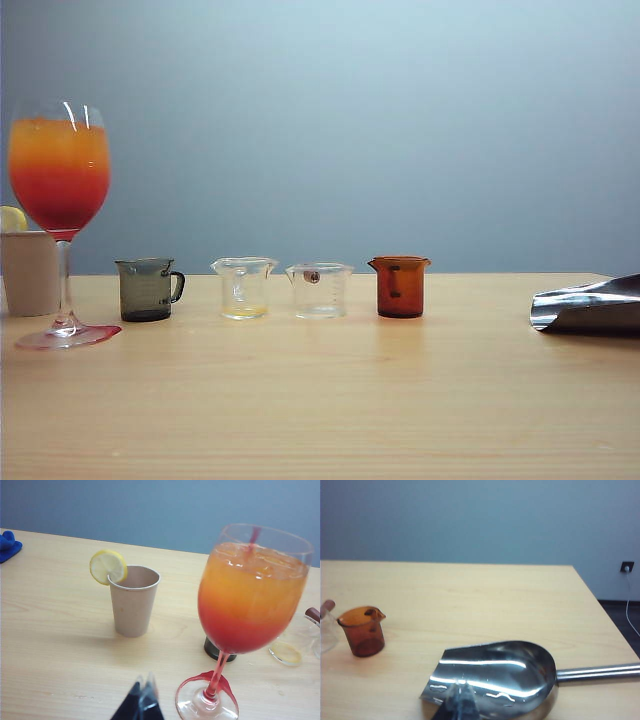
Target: Pick up the fourth measuring cup from the left, pour the grenadine inside into the goblet, and finally put the measuring cup back in its original place.
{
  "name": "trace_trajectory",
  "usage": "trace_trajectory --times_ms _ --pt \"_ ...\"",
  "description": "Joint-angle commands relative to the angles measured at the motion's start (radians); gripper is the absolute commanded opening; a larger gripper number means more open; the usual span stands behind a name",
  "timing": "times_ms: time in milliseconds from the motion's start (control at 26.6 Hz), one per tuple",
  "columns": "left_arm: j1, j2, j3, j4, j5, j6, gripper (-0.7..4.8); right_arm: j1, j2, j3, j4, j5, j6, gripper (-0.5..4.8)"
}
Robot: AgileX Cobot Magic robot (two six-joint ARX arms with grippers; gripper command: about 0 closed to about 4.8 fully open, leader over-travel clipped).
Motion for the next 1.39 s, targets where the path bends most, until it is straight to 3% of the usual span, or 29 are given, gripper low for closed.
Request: trace_trajectory --times_ms 38,263,527,1317,1392 --pt "0.000 0.001 0.003 0.005 -0.002 -0.003 -0.04 0.000 0.002 -0.001 0.035 -0.002 0.005 -0.02" --pt "0.000 0.001 0.003 0.005 -0.002 -0.003 -0.04 0.002 0.002 -0.001 0.059 0.003 0.098 -0.02" --pt "0.000 0.001 0.003 0.005 -0.002 -0.003 -0.04 0.000 0.002 -0.001 0.053 0.002 0.097 0.22" --pt "0.016 -0.041 -0.021 0.003 -0.006 0.001 -0.05 0.001 0.002 -0.001 0.051 0.002 0.098 0.22" --pt "0.046 -0.066 -0.042 0.016 0.042 0.009 -0.05 0.001 0.002 -0.001 0.051 0.002 0.098 0.22"
